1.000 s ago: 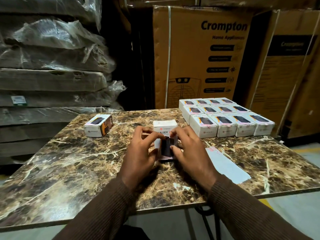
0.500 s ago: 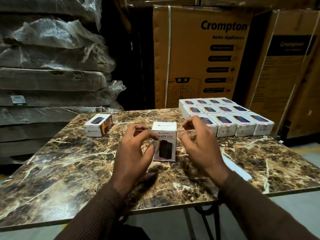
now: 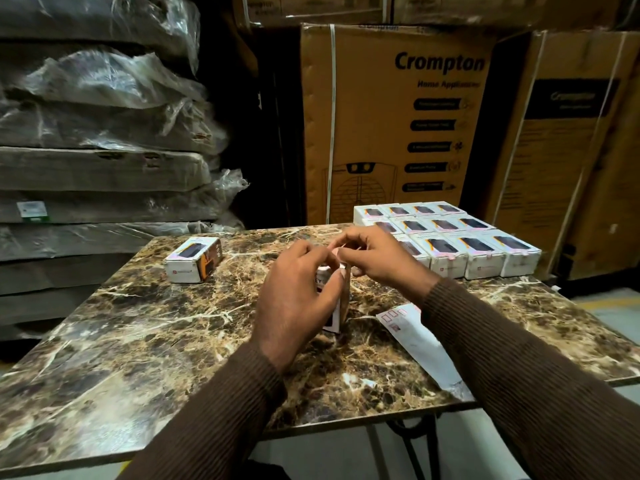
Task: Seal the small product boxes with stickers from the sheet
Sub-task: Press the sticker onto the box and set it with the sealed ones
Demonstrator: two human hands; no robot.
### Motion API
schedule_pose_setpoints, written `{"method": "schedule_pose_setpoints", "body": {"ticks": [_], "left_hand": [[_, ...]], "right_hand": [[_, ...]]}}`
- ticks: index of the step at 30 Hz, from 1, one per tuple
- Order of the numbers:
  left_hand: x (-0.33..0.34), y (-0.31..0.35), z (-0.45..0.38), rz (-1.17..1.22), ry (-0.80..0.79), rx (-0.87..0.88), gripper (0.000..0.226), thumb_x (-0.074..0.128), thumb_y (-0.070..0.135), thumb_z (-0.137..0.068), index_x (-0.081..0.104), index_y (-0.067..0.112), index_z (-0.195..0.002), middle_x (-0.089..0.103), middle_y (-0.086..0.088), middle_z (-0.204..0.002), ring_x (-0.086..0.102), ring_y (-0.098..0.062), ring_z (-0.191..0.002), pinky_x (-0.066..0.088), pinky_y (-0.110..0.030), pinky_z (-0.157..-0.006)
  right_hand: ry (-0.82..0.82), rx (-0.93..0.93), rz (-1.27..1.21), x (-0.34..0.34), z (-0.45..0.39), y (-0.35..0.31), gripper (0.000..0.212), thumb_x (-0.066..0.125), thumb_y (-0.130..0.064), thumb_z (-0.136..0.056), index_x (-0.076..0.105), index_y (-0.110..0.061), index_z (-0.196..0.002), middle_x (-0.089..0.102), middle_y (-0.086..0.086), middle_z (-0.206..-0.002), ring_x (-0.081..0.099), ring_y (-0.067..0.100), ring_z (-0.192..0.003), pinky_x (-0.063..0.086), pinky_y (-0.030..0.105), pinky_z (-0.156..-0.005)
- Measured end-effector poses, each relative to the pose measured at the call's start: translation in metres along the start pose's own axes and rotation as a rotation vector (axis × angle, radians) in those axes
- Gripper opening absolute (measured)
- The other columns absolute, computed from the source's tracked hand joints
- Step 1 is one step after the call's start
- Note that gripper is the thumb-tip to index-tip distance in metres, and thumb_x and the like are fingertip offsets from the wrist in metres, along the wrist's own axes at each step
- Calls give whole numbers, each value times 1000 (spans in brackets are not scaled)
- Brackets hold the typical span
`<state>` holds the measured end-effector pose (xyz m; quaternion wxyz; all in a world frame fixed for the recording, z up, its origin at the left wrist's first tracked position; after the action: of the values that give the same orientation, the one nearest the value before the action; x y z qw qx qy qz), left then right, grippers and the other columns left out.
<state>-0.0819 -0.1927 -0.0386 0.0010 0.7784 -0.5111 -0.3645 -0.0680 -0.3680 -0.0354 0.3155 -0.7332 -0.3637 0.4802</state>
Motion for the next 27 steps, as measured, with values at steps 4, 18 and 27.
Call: {"method": "schedule_pose_setpoints", "body": {"ticks": [4, 18, 27], "left_hand": [[-2, -7, 0, -23, -8, 6, 14, 67, 40, -95, 63, 27, -99, 60, 12, -104, 59, -7, -93, 58, -30, -80], [-14, -35, -7, 134, -115, -17, 10, 70, 17, -96, 72, 25, -102, 72, 14, -107, 65, 0, -106, 58, -35, -98], [-5, -20, 6, 43, -39, 10, 37, 66, 59, -89, 69, 27, -108, 63, 13, -111, 59, -5, -100, 52, -23, -83]], "right_hand": [[29, 53, -27, -1, 9, -1, 6, 72, -12, -96, 76, -15, -98, 70, 4, -81, 66, 15, -73, 52, 29, -57], [314, -49, 449, 0, 34, -29, 24, 65, -30, -89, 71, -18, -70, 69, -5, -63, 67, 13, -65, 58, 40, -63], [87, 3, 117, -9, 7, -2, 22, 66, -13, -98, 83, -23, -109, 78, -10, -109, 72, 11, -101, 60, 34, -87]]}}
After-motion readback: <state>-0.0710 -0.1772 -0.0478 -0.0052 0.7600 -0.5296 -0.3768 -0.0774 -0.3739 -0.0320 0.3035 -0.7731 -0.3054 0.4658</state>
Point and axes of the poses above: each hand's wrist, its own z-axis away from the middle knuckle, its own x-axis out of the palm, y = z × x, the point moved 5 cm from there along -z, towards the middle knuckle
